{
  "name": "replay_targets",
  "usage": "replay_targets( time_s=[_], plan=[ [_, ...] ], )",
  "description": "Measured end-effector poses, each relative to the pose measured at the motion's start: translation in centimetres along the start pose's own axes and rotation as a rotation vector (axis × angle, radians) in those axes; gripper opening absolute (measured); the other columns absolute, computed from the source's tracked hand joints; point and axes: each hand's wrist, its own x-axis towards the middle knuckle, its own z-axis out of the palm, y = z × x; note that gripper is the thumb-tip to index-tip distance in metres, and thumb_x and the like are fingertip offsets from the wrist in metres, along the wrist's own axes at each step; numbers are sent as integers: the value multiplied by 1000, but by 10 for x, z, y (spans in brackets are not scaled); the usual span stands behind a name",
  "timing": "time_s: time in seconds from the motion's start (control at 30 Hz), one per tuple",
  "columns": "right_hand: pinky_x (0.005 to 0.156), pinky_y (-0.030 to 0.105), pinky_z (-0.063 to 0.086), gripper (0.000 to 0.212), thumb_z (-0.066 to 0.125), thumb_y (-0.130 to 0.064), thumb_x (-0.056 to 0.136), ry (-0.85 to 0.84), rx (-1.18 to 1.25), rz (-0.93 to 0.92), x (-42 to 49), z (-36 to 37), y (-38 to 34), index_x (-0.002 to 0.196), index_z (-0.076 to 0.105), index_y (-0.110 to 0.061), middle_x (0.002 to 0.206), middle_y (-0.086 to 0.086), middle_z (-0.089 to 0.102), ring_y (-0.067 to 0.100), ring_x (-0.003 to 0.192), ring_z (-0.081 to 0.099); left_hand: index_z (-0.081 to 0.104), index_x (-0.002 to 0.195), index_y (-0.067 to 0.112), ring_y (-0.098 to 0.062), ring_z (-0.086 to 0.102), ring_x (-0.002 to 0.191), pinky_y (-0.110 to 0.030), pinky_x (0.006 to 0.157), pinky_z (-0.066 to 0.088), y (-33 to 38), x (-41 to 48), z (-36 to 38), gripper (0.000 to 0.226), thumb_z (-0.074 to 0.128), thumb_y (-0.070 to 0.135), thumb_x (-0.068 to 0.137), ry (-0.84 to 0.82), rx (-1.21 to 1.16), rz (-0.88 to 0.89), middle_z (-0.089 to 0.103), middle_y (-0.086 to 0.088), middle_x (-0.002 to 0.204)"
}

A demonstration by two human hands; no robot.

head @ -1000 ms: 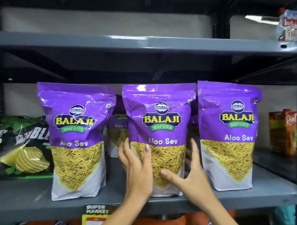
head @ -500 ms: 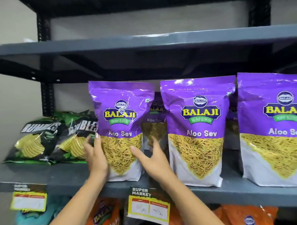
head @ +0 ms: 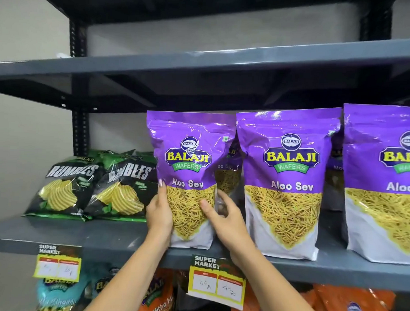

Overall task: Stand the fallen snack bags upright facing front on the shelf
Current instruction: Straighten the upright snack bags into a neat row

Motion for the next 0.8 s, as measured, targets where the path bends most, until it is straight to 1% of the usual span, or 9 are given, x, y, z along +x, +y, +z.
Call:
replay_targets(
  time_s=[0.07,0.13,0.27,0.37,0.43,0.5,0.57,0.7,0.8],
  plan=[
    [108,27,41,63,69,-39,81,35,30,-18,5,-1,-5,138,50,-19,133,-5,59,8,123,54,67,78,22,-35,67,103,-54,99,49,0,1,0,46,45,61,88,-15,-19,-6,73,-14,101],
    [103,22,40,53,61,-39,88,86,85,-27,14,-2,-16,135,52,-18,135,-3,59,7,121,54,67,77,21,-36,67,105,-54,100,48,0,0,-2,47,45,61,88,-23,-28,-8,73,-16,102],
    [108,45,42,37,50,-29,96,178,174,-6,35,6,-39,125,58,-6,129,13,64,27,122,58,67,76,21,-33,67,104,-52,100,49,0,-2,-2,45,46,59,89,-21,-35,4,71,-5,89],
    [93,44,48,9,56,-13,93,224,244,4,43,11,-42,99,61,-12,108,16,65,29,101,60,66,74,21,-28,66,94,-50,98,50,0,-4,-1,45,46,58,89,5,-33,5,70,-4,86],
    [79,35,45,15,59,-7,90,239,239,15,46,12,-42,82,59,-20,95,14,62,23,88,56,65,73,20,-27,65,90,-48,94,51,-1,-4,-1,46,46,59,88,28,-28,9,70,-4,85],
    [73,34,45,20,61,-2,87,283,266,33,48,11,-40,78,56,-20,84,12,62,22,77,56,66,73,18,-29,67,92,-45,91,52,-1,-3,-1,47,46,58,89,40,-19,5,72,-5,87],
    [70,34,46,21,62,1,86,319,296,42,49,11,-39,83,54,-18,74,7,58,20,69,55,66,74,18,-31,68,94,-45,89,52,-3,-2,-1,46,46,57,89,46,-11,5,73,-8,88],
    [80,36,47,23,64,-3,86,331,309,33,50,17,-37,106,56,-8,83,10,61,22,79,57,67,74,18,-29,67,89,-43,86,52,-5,-1,0,49,46,61,86,57,0,3,73,-7,88],
    [75,34,47,22,68,-6,83,394,291,22,49,19,-34,104,62,-3,74,6,61,18,71,57,66,73,18,-27,67,86,-42,84,53,-6,0,0,49,46,61,86,54,4,3,72,-4,83]
  ],
)
